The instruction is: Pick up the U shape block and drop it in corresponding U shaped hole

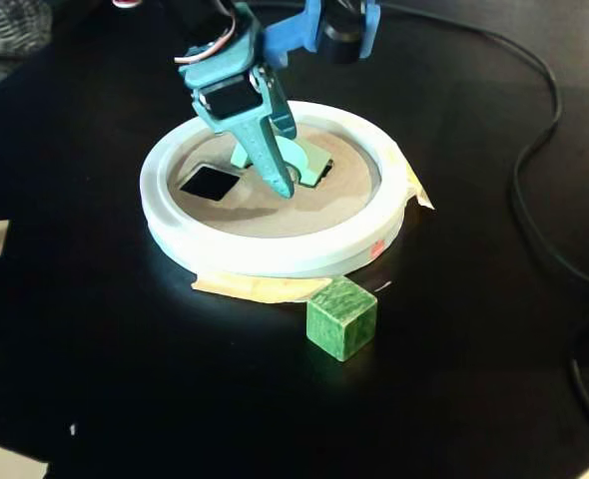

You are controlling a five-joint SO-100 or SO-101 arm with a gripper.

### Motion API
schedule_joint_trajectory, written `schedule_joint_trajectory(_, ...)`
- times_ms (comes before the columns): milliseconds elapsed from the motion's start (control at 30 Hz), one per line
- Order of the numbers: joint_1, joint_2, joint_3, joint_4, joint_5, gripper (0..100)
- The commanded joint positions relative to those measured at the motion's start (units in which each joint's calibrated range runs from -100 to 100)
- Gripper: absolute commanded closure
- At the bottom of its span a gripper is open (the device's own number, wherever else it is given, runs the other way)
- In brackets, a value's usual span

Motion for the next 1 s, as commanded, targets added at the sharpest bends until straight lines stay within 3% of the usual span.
schedule_joint_trajectory(0, -1.9, -7.5, -5.7, -1.3, 1.1, 31)
schedule_joint_trajectory(300, -1.0, -19.2, -4.2, 2.5, 7.6, 30)
schedule_joint_trajectory(600, -6.6, -25.1, -3.6, 27.6, 15.5, 31)
schedule_joint_trajectory(800, -10.7, -17.7, -4.2, 25.8, 20.0, 31)
schedule_joint_trajectory(967, -11.1, -9.4, -3.8, 11.4, 23.3, 31)
